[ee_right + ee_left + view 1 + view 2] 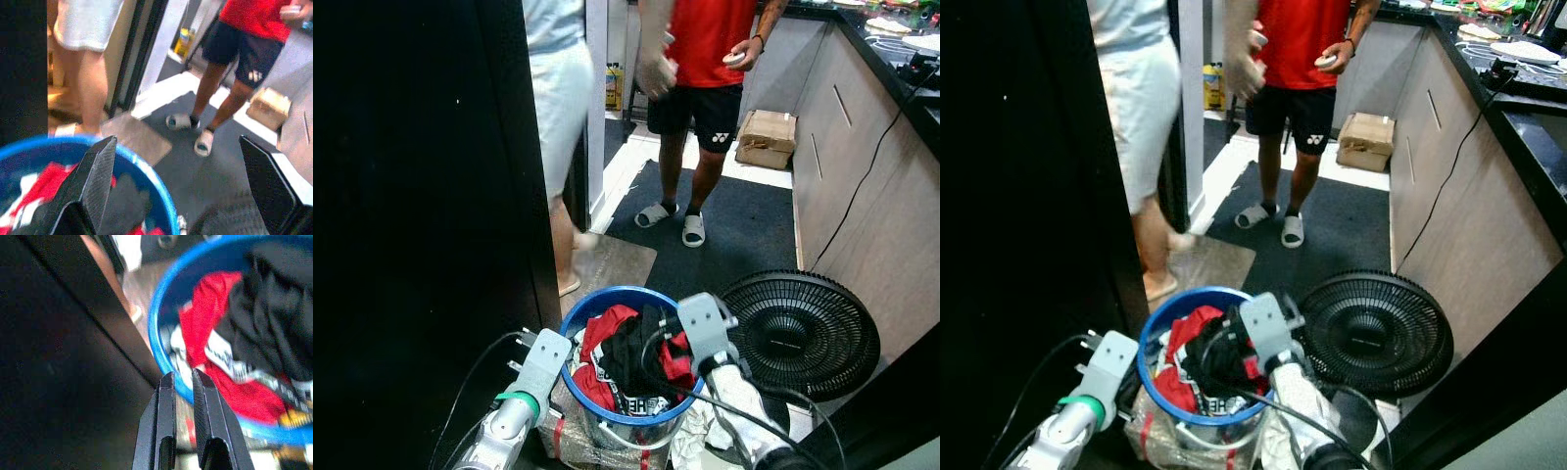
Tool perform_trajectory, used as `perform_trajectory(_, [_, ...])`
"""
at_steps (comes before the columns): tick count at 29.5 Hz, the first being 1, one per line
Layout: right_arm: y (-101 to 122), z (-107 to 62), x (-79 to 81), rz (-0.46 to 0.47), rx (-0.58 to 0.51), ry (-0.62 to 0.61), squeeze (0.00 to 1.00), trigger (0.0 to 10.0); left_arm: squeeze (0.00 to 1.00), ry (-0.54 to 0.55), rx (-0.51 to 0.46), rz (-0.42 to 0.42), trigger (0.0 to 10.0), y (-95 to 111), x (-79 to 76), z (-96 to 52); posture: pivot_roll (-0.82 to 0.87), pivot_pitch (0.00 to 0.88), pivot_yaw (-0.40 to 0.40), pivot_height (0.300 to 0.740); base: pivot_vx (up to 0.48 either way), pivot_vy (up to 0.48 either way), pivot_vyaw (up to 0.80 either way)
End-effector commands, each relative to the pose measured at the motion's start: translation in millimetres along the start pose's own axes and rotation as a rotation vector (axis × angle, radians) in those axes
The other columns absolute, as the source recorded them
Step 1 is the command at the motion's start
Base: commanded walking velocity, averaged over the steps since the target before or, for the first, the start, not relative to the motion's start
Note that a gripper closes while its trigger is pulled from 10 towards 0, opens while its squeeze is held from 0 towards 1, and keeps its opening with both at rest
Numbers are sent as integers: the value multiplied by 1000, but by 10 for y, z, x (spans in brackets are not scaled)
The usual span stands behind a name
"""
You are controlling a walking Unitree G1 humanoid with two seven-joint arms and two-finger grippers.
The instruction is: Clothes washing
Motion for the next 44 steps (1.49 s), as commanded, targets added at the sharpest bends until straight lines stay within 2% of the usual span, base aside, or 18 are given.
perform_trajectory(1, [65, 25, 6, 0, -27, 12, 0, 10000, 0, -28, -50, 45, 10000, 95, -47, -4, 84, 1, 6, 740, 0, 0, 0])
perform_trajectory(5, [37, -6, 62, -17, -20, 37, 0, 10000, 0, -39, -59, 55, 10000, 109, -78, -16, 95, 40, 10, 740, 0, 0, 0])
perform_trajectory(6, [-67, -87, 161, -56, 10, 94, 0, 10000, 0, -59, -62, 65, 10000, 114, -137, -11, 88, 46, 20, 740, 0, 0, 0])
perform_trajectory(10, [-237, -183, 205, -92, 66, 137, 0, 10000, 0, -75, -55, 64, 10000, 129, -214, 21, 61, 30, 44, 740, 0, 0, 0])
perform_trajectory(14, [-570, -368, 200, -4, 236, 103, 0, 10000, 0, -93, 8, -37, 10000, 99, -275, 72, 40, 28, 60, 740, 0, 0, 0])
perform_trajectory(16, [-570, -368, 200, -4, 236, 103, 0, 10000, 0, -93, 8, -37, 10000, 99, -275, 72, 40, 28, 60, 740, 0, 0, 0])
perform_trajectory(21, [-705, -456, 260, 126, 332, 99, 0, 10000, 0, -72, 24, -111, 10000, 164, -232, 124, 37, 24, 70, 740, 0, 0, 0])
perform_trajectory(22, [-717, -462, 275, 167, 345, 106, 1000, 10000, 0, -67, 16, -114, 10000, 199, -215, 135, 40, 20, 63, 740, 0, 0, 0])
perform_trajectory(33, [-765, -497, 319, 248, 372, 149, 1000, 10000, 0, -23, 6, -132, 10000, 208, -112, 110, 69, 56, 41, 740, 0, 0, 0])
perform_trajectory(34, [-763, -489, 377, 266, 386, 177, 1000, 10000, 0, 14, 18, -129, 10000, 140, 11, 61, 89, 32, 21, 740, 0, 0, 0])
perform_trajectory(36, [-751, -483, 425, 272, 391, 196, 937, 10000, 0, 34, 24, -137, 10000, 107, 74, 42, 94, 34, 3, 740, 0, 0, 0])
perform_trajectory(38, [-742, -481, 456, 278, 393, 211, 937, 10000, 0, 46, 28, -145, 10000, 89, 111, 32, 94, 34, 3, 740, 0, 0, 0])
perform_trajectory(39, [-736, -488, 509, 248, 397, 246, 0, 10000, 0, 81, 42, -156, 10000, 38, 163, 6, 92, 21, -1, 740, 0, 0, 0])
perform_trajectory(40, [-736, -488, 509, 248, 397, 246, 0, 10000, 0, 81, 42, -156, 10000, 38, 163, 6, 92, 21, -1, 740, 0, 0, 0])
perform_trajectory(41, [-722, -478, 504, 232, 385, 253, 0, 1098, 0, 85, 43, -164, 10000, 22, 150, -1, 95, 10, -14, 740, 0, 0, 0])
perform_trajectory(42, [-709, -468, 501, 225, 375, 257, 0, 1098, 0, 86, 43, -171, 10000, 14, 144, -5, 97, 4, -17, 740, 0, 0, 0])
perform_trajectory(43, [-706, -458, 485, 233, 372, 257, 0, 0, 0, 92, 42, -179, 10000, 6, 137, -7, 99, 0, -32, 740, 0, 0, 0])
perform_trajectory(44, [-704, -453, 475, 236, 369, 257, 0, 0, 0, 97, 42, -185, 10000, 0, 137, -9, 99, 0, -35, 740, 0, 0, 0])
Point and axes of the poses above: a point about 5 cm out from each wrist's last joint towards the gripper, its own z axis pointing out of the wrist towards the gripper, its own y axis along the axis of the wrist's last joint, x = y × z, the point moved 4 cm from there along z, pointing out of the wrist towards the gripper, and after that the axes turned 14 degrees about -z, right-handed, at the moved point
